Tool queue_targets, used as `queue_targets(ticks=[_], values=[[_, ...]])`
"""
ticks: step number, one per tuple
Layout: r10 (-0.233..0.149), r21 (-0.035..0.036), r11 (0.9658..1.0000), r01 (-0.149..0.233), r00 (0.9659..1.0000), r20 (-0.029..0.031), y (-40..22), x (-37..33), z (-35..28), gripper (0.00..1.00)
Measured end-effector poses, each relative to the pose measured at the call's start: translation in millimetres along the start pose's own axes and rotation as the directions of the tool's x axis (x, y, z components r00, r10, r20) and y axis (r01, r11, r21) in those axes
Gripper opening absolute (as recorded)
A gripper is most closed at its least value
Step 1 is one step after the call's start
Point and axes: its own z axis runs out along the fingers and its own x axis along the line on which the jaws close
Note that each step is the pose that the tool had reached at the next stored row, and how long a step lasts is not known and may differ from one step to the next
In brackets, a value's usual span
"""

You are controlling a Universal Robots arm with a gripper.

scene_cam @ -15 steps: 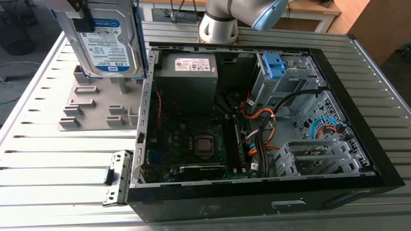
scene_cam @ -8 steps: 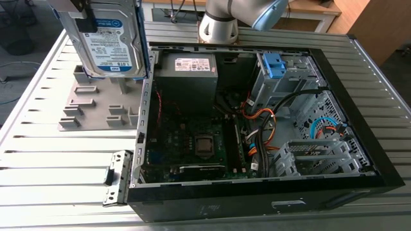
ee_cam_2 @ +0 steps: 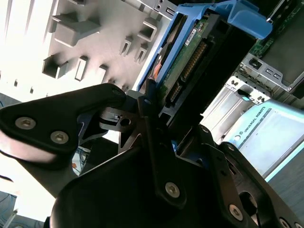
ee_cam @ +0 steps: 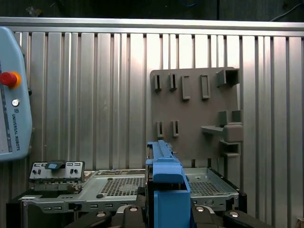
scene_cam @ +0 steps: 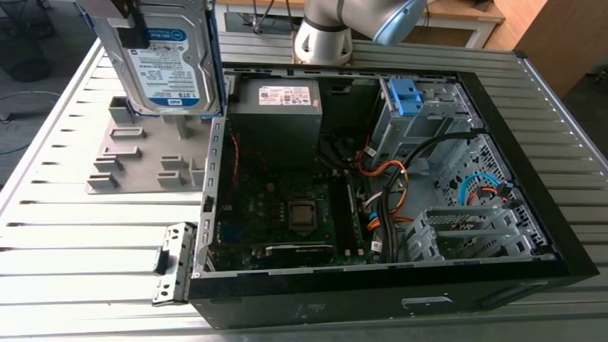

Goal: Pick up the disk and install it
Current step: 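Pick up the disk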

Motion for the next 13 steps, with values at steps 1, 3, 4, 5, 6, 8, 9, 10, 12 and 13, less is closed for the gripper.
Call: queue_targets(ticks=[1, 3, 4, 5, 6, 8, 9, 10, 12, 13], values=[[0.000, 0.0000, 1.0000, 0.000, 1.0000, 0.0001, -0.7, 0.0, 0.0, 0.36], [0.000, -0.0001, 1.0000, 0.000, 1.0000, 0.0000, -2.5, 0.0, -0.1, 0.36], [0.000, -0.0001, 1.0000, 0.000, 1.0000, -0.0001, -3.6, -0.1, -0.1, 0.36], [0.000, 0.0000, 1.0000, 0.000, 1.0000, 0.0000, -4.6, -0.1, -0.1, 0.36], [0.000, 0.0000, 1.0000, 0.000, 1.0000, 0.0000, -5.8, -0.1, 0.0, 0.36], [0.000, 0.0000, 1.0000, 0.000, 1.0000, 0.0000, -8.1, -0.1, -0.1, 0.36], [0.000, 0.0000, 1.0000, 0.000, 1.0000, 0.0000, -9.3, -0.1, -0.1, 0.36], [0.000, 0.0000, 1.0000, 0.000, 1.0000, 0.0000, -10.6, -0.1, -0.1, 0.36], [0.000, 0.0000, 1.0000, 0.000, 1.0000, 0.0000, -12.7, -0.2, -0.1, 0.36], [0.000, 0.0000, 1.0000, 0.000, 1.0000, 0.0000, -13.7, -0.2, -0.1, 0.36]])
